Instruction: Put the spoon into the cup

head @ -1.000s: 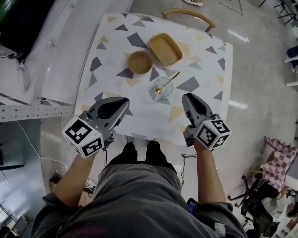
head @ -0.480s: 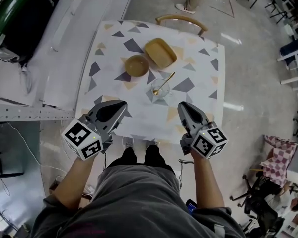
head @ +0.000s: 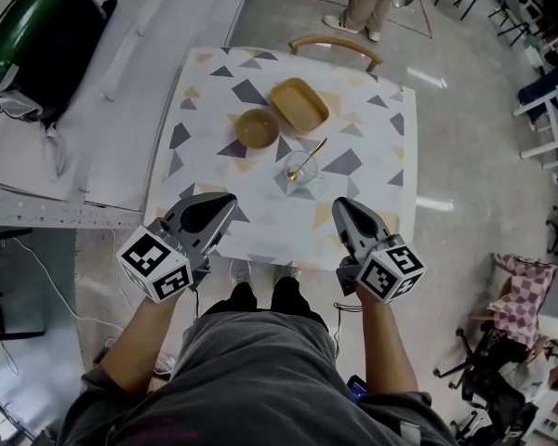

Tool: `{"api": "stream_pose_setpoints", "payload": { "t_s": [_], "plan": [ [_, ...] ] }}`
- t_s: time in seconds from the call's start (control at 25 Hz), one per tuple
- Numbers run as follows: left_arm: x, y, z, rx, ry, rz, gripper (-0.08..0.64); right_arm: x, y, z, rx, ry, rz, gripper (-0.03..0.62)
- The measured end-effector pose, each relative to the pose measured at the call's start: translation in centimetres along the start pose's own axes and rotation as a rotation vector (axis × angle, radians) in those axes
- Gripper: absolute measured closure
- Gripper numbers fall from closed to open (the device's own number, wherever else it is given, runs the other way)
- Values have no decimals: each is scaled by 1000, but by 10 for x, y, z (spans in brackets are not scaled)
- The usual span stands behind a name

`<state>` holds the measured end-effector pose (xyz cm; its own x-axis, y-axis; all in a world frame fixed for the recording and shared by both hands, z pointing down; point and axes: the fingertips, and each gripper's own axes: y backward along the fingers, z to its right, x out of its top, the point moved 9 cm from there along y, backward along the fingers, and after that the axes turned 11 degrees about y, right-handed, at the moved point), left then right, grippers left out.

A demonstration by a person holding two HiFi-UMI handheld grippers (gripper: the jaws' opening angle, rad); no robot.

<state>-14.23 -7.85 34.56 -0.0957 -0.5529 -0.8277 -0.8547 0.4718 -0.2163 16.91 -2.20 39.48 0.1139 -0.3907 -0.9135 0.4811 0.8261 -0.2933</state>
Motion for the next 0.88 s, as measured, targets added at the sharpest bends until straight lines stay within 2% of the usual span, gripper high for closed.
{"api": "stream_pose_setpoints", "payload": {
  "t_s": [0.88],
  "plan": [
    [12,8,-1,-42,-19,5,545,7,8,-26,-15,20,25,569]
  ]
}}
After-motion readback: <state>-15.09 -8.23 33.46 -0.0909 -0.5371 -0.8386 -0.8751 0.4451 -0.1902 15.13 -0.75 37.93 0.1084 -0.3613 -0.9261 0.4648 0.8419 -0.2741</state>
